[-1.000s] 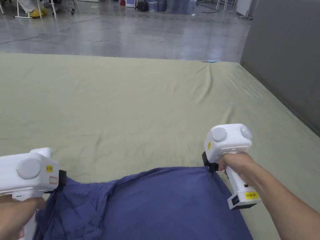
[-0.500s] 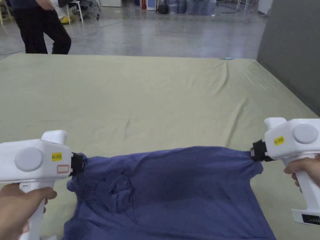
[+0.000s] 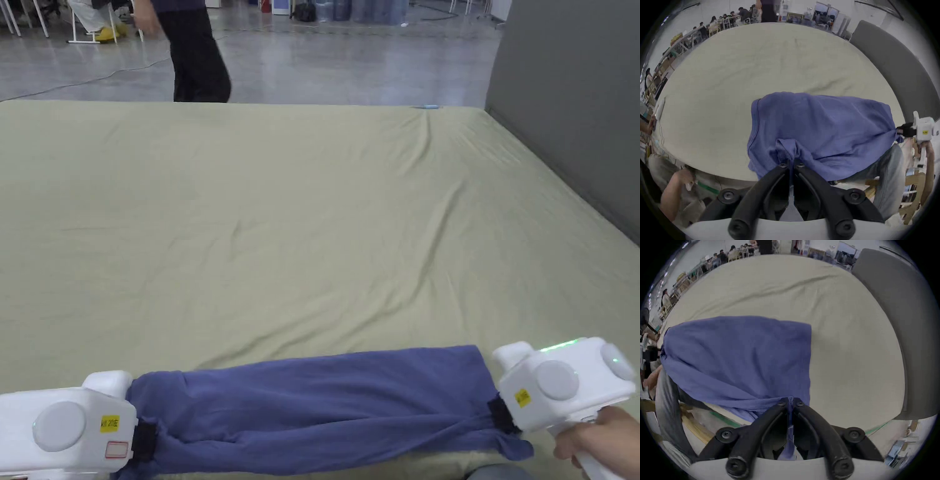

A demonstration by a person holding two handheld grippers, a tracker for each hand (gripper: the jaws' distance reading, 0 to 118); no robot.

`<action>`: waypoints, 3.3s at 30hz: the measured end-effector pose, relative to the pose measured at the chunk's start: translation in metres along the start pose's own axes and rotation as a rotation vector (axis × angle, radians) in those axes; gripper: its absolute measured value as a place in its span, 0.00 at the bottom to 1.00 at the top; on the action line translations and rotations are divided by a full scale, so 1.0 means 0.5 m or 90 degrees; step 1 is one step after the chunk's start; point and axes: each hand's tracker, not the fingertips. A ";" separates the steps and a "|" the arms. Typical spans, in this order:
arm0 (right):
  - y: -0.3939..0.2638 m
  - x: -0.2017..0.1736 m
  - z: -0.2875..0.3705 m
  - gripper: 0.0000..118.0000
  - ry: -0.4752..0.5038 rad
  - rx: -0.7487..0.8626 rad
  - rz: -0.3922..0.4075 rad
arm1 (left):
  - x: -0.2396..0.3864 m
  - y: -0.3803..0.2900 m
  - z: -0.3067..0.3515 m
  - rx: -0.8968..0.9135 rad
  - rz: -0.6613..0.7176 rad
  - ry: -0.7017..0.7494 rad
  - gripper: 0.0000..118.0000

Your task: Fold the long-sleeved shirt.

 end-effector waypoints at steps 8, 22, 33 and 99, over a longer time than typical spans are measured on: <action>0.002 0.040 0.122 0.75 -0.032 0.091 -0.051 | -0.035 0.022 0.109 0.072 0.020 -0.044 0.92; 0.066 -0.049 0.185 0.00 0.028 0.192 -0.080 | -0.029 0.049 0.159 0.176 0.053 -0.053 0.00; 0.044 -0.078 0.148 0.00 0.096 0.160 -0.082 | -0.170 0.015 0.017 0.078 0.259 -0.282 0.89; 0.016 -0.046 0.134 0.00 0.092 0.150 -0.098 | 0.240 0.241 -0.177 -0.081 0.276 -0.443 0.80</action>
